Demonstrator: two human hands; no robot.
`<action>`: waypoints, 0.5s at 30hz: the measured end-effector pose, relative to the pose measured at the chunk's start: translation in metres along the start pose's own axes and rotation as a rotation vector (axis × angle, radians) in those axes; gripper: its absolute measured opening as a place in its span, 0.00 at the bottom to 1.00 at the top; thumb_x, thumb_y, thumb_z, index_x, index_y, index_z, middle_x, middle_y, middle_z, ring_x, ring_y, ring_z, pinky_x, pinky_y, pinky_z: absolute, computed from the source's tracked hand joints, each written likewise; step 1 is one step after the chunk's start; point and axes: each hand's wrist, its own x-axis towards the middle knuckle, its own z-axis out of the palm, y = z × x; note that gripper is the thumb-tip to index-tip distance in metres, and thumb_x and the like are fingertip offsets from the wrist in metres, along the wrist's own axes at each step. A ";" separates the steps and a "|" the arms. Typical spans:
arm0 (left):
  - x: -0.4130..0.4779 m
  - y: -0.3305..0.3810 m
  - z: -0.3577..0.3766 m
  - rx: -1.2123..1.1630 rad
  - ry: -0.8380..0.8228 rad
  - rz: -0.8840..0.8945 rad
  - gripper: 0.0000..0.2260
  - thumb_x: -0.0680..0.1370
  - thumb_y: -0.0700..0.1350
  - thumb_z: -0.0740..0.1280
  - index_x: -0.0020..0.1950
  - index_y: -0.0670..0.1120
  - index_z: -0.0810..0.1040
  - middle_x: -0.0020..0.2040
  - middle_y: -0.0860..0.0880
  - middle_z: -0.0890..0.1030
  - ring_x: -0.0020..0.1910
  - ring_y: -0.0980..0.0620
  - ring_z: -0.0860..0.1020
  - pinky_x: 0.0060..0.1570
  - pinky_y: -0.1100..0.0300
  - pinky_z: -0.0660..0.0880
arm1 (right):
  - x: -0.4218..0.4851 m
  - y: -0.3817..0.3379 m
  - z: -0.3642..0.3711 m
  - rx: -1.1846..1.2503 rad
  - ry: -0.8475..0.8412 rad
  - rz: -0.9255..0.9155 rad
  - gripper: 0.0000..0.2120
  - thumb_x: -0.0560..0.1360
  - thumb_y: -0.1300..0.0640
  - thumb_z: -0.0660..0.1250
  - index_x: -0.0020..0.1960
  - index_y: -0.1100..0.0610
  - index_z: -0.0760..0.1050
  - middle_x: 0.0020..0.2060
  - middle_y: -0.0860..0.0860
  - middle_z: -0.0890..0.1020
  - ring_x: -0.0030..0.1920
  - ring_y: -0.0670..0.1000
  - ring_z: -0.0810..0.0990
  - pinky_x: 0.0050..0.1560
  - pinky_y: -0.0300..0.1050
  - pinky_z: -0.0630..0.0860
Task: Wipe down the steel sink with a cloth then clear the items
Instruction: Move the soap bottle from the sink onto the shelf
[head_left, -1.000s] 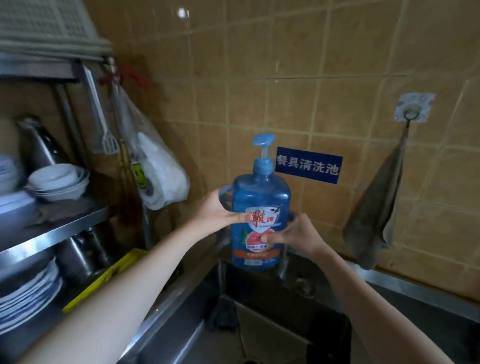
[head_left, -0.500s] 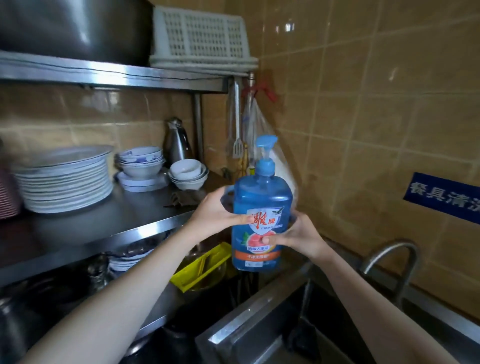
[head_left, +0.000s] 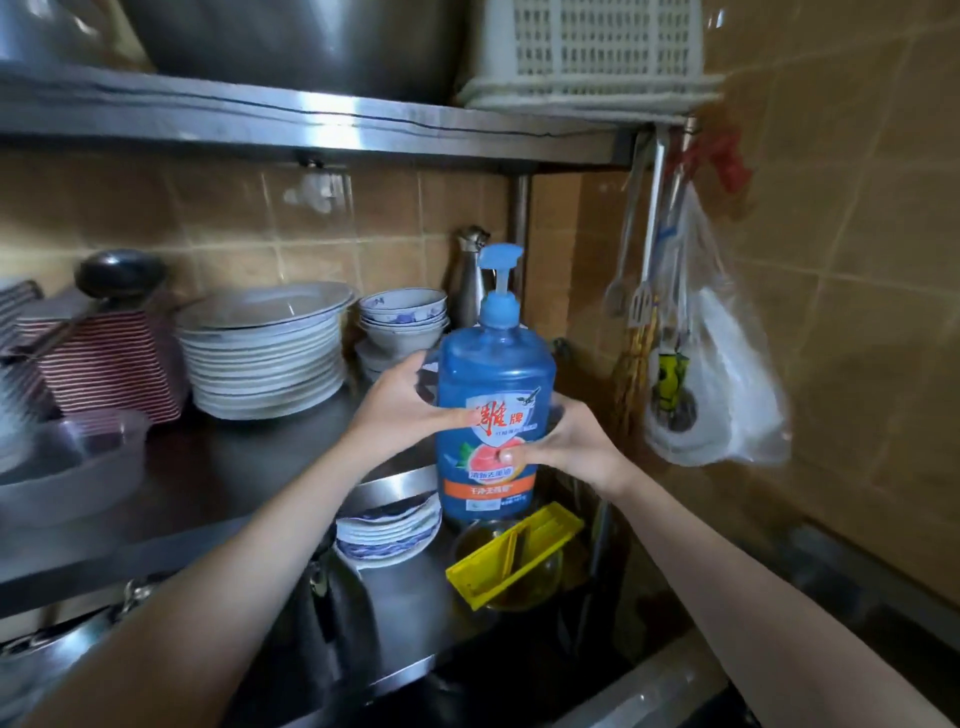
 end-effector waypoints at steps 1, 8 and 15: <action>0.006 -0.007 -0.008 -0.011 0.010 -0.001 0.35 0.53 0.61 0.79 0.57 0.54 0.75 0.53 0.56 0.82 0.52 0.58 0.80 0.52 0.54 0.77 | 0.013 0.004 0.006 0.001 -0.005 -0.001 0.26 0.61 0.68 0.79 0.57 0.56 0.79 0.51 0.49 0.85 0.53 0.50 0.84 0.47 0.39 0.79; 0.050 -0.056 -0.048 -0.074 0.054 0.009 0.24 0.61 0.42 0.80 0.52 0.56 0.75 0.49 0.54 0.83 0.44 0.60 0.81 0.42 0.64 0.78 | 0.093 0.030 0.039 -0.029 -0.055 0.028 0.25 0.61 0.65 0.80 0.56 0.51 0.79 0.51 0.45 0.85 0.52 0.45 0.83 0.45 0.36 0.79; 0.079 -0.099 -0.069 -0.083 0.088 -0.030 0.27 0.61 0.43 0.80 0.57 0.50 0.76 0.48 0.53 0.84 0.42 0.60 0.82 0.37 0.68 0.77 | 0.143 0.053 0.059 -0.040 -0.130 0.066 0.26 0.62 0.66 0.79 0.56 0.47 0.77 0.50 0.41 0.85 0.53 0.43 0.83 0.45 0.34 0.78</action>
